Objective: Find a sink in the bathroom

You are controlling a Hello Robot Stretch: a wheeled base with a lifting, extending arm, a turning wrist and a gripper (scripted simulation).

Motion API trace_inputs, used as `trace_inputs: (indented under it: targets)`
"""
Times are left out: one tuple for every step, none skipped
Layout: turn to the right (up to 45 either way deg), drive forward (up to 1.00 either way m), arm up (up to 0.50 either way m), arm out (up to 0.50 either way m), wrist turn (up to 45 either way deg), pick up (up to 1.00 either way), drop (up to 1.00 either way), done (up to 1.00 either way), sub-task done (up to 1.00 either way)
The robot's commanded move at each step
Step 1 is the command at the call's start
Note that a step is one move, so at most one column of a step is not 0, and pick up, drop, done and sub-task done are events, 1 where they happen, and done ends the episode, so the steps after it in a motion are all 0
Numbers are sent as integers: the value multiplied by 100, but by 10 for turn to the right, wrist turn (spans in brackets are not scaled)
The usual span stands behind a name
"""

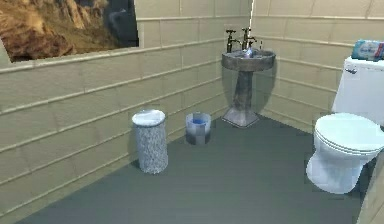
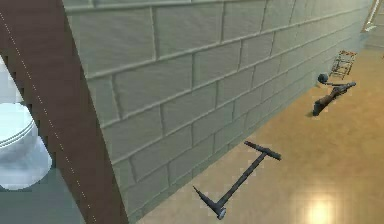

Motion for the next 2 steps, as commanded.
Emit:
trace_inputs:
  targets:
    - [0, 35, 0, 0, 0, 0, 0, 0, 0]
    - [180, 0, 0, 0, 0, 0, 0, 0, 0]
